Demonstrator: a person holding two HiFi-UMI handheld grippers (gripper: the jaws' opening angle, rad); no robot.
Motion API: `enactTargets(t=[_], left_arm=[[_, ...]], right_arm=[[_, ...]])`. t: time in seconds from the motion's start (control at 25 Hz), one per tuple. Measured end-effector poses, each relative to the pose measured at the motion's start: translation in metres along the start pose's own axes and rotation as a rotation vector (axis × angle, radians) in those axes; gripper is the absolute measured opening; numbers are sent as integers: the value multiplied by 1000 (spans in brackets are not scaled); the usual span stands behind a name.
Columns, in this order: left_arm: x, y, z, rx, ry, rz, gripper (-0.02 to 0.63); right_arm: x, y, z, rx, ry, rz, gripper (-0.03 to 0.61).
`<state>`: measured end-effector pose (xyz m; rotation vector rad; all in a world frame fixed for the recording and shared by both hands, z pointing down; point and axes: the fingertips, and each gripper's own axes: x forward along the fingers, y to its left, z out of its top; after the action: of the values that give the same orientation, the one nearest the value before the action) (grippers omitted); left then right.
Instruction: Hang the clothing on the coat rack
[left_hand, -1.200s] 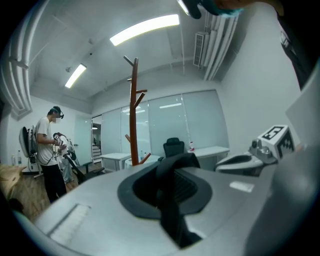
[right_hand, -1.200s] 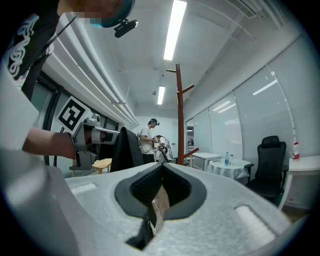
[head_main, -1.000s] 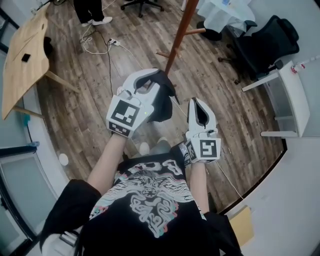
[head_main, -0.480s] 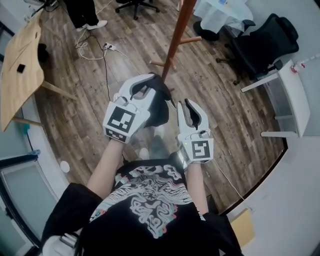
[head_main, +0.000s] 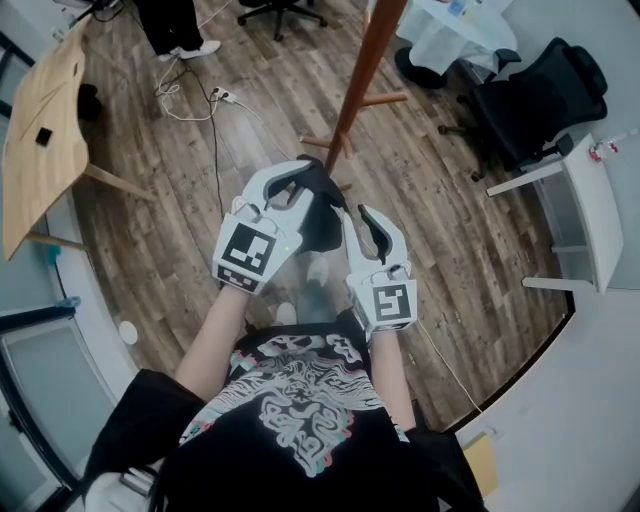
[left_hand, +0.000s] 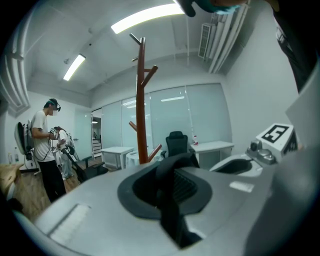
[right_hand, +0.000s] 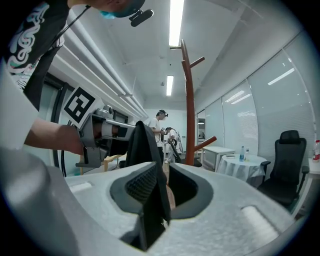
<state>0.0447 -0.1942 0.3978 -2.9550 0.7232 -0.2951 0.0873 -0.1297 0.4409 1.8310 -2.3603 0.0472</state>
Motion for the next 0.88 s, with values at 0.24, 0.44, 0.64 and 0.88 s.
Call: enactTargets(t=[0.24, 0.44, 0.64, 0.88], left_arm=[[20, 7, -1, -7, 6, 8, 15], [32, 7, -1, 0, 12, -2, 15], [43, 11, -3, -1, 20, -10, 15], [52, 9, -5, 9, 22, -27, 15]], right_arm=[[22, -12, -11, 4, 15, 46, 99], [36, -22, -20, 7, 29, 56, 104], [51, -28, -25, 8, 55, 83, 104], [67, -35, -39, 34, 90, 103, 104]])
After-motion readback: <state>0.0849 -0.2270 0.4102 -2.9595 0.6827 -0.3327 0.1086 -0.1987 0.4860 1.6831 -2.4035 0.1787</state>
